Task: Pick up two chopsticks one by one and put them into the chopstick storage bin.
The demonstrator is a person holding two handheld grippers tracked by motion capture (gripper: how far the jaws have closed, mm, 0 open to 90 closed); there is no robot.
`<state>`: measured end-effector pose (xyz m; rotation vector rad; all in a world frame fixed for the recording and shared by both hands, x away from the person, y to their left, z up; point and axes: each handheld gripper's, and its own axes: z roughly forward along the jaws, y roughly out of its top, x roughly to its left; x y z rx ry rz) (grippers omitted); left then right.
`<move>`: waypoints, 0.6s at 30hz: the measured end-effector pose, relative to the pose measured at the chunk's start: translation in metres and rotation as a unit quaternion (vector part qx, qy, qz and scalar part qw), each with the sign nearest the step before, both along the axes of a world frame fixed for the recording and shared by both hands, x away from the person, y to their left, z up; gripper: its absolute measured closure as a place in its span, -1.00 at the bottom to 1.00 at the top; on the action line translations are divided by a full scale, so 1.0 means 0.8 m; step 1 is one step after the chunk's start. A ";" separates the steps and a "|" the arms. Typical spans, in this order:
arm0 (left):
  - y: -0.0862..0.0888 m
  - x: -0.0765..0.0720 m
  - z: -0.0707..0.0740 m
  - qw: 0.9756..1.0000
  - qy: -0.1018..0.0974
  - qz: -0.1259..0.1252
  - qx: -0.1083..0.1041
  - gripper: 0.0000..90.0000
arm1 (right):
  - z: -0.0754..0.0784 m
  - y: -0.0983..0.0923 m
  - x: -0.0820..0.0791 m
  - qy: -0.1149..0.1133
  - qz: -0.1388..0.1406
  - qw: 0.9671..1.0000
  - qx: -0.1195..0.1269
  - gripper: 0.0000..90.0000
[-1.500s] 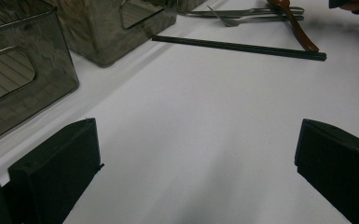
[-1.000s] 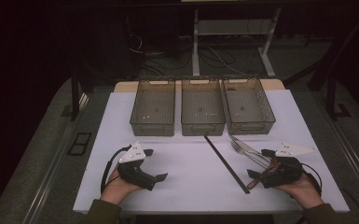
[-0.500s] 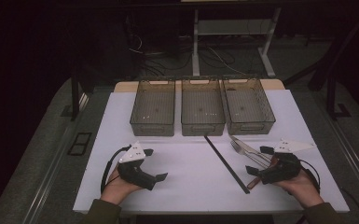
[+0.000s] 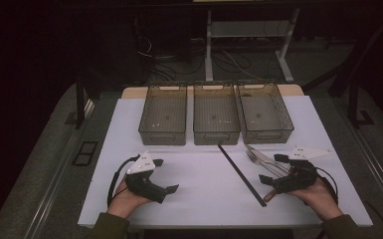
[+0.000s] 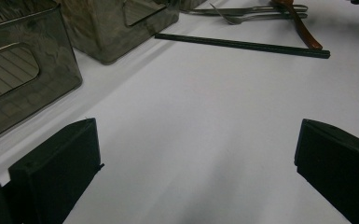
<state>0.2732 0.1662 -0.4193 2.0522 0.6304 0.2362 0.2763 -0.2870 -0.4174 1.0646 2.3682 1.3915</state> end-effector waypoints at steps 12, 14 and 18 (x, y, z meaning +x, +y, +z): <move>-0.001 -0.001 -0.001 1.000 0.003 0.003 -0.003 -1.00 | 0.001 0.014 0.011 0.003 0.013 1.000 -0.003 -1.00; -0.001 -0.001 -0.001 1.000 0.002 0.003 -0.003 -1.00 | 0.000 0.018 0.014 0.003 0.017 1.000 -0.008 -1.00; -0.001 -0.001 -0.001 1.000 0.001 0.003 -0.004 -1.00 | 0.000 0.023 0.017 0.007 0.020 1.000 -0.008 -1.00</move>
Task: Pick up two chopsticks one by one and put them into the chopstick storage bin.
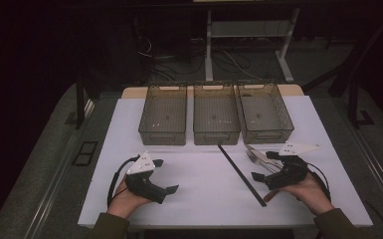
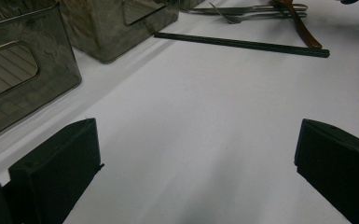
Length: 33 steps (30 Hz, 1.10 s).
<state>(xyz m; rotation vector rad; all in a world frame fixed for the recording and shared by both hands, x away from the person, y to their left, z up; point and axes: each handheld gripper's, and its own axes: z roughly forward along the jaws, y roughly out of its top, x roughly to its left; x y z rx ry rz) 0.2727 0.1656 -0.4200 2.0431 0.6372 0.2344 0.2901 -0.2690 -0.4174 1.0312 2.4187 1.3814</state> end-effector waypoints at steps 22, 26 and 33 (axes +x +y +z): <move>0.002 0.000 0.001 1.000 0.000 -0.001 0.000 -1.00 | -0.001 0.030 0.022 0.026 0.021 0.999 -0.010 -0.80; 0.001 0.000 0.001 1.000 0.000 -0.001 -0.001 -1.00 | -0.002 0.036 0.027 0.034 0.025 0.999 -0.013 -0.64; 0.001 0.001 0.000 1.000 0.003 -0.001 0.000 -1.00 | -0.009 0.053 0.039 0.052 0.036 0.997 -0.031 -0.09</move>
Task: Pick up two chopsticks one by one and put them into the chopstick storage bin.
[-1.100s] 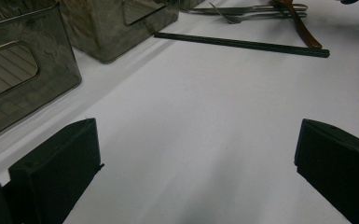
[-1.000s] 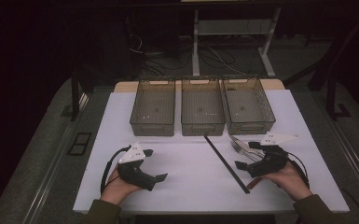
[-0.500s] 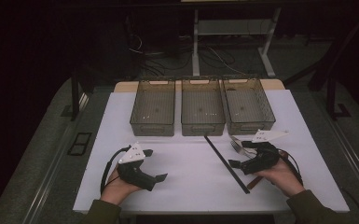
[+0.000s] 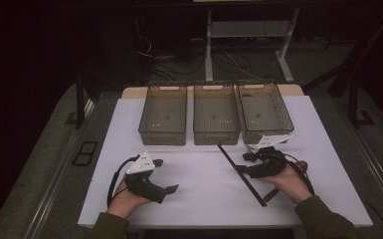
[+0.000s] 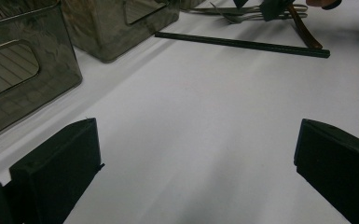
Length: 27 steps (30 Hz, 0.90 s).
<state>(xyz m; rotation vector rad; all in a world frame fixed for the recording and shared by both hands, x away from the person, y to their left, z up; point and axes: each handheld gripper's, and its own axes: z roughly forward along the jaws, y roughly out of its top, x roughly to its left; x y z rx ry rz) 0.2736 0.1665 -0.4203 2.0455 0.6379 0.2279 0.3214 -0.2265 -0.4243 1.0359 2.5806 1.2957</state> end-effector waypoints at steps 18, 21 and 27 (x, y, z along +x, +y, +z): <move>0.000 0.001 -0.002 1.000 0.001 -0.001 0.004 -1.00 | -0.012 0.029 0.044 0.016 -0.022 0.999 -0.033 0.75; 0.001 0.001 -0.002 1.000 0.001 -0.001 0.004 -1.00 | -0.016 0.031 0.047 0.022 -0.022 0.999 -0.040 0.78; 0.001 0.001 -0.002 1.000 0.001 -0.001 0.004 -1.00 | -0.018 0.034 0.046 0.027 -0.018 0.998 -0.047 0.79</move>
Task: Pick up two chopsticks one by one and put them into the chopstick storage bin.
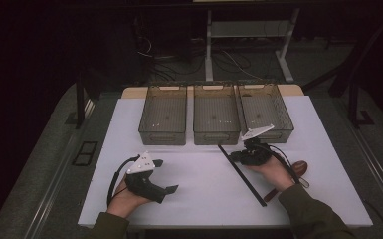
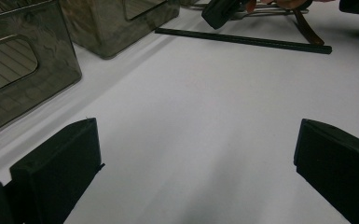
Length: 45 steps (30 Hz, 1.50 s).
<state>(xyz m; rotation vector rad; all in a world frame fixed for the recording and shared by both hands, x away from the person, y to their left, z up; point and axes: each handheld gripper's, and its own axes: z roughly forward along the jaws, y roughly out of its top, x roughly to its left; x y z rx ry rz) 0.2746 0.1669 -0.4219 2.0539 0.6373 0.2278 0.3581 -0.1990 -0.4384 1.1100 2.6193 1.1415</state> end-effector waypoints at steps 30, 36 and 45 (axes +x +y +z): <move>0.001 0.000 0.001 1.000 -0.001 -0.001 0.002 -1.00 | -0.009 0.014 -0.003 0.009 0.016 1.000 -0.014 0.84; 0.001 0.000 0.001 1.000 -0.001 0.000 0.001 -1.00 | -0.009 0.028 -0.005 0.004 0.031 0.999 -0.022 0.84; 0.002 -0.001 0.001 1.000 -0.001 0.002 0.000 -1.00 | 0.005 0.017 -0.012 -0.005 0.023 1.000 -0.012 0.56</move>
